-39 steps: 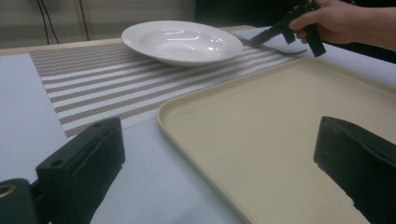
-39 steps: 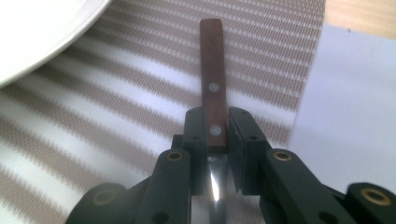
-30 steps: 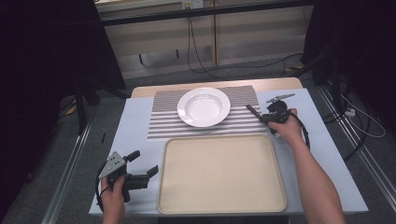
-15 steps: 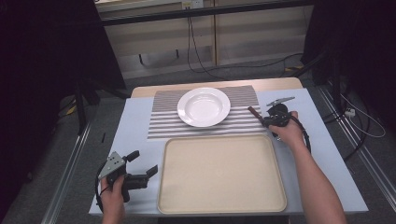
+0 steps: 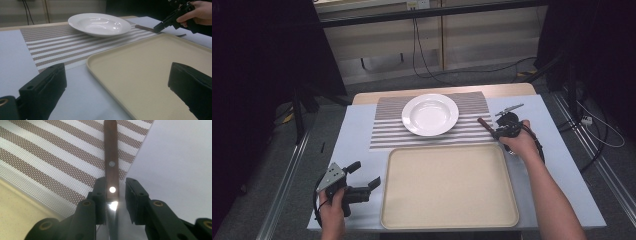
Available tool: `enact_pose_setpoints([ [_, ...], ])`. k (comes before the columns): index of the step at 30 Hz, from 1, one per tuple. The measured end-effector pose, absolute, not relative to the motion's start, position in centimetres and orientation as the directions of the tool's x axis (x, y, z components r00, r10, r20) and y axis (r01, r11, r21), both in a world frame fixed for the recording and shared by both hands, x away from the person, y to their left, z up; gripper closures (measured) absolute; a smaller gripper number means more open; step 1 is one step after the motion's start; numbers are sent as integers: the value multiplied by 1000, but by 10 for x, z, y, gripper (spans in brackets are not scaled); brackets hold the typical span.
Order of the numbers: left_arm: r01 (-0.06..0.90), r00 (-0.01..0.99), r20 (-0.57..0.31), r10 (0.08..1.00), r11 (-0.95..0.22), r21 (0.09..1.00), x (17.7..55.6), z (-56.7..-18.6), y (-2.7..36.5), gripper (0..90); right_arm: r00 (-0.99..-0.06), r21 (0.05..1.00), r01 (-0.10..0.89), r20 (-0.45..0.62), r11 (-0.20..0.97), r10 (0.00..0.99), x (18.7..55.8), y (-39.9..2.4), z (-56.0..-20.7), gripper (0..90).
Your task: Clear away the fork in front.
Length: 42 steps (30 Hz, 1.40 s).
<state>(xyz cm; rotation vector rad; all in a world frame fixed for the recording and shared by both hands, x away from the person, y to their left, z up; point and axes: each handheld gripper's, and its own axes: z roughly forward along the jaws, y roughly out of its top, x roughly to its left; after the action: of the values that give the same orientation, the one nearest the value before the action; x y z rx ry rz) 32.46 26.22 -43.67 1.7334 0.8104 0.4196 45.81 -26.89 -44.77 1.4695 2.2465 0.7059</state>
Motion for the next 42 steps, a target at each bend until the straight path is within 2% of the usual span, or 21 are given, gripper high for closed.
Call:
enact_pose_setpoints([
  [7,301,706,-115,699,-150,942,324,-436,260,21,-370,595,746,-2,299,929,458,-272,-450,693],
  [15,298,706,-110,700,-153,942,324,-435,260,21,-328,597,764,32,245,944,457,-270,-450,781],
  [24,295,710,-103,697,-161,942,323,-435,259,21,-309,619,761,83,194,947,455,-275,-454,784],
  [42,291,700,-94,708,-162,943,324,-435,261,21,-300,646,742,83,178,950,452,-276,-454,786],
])
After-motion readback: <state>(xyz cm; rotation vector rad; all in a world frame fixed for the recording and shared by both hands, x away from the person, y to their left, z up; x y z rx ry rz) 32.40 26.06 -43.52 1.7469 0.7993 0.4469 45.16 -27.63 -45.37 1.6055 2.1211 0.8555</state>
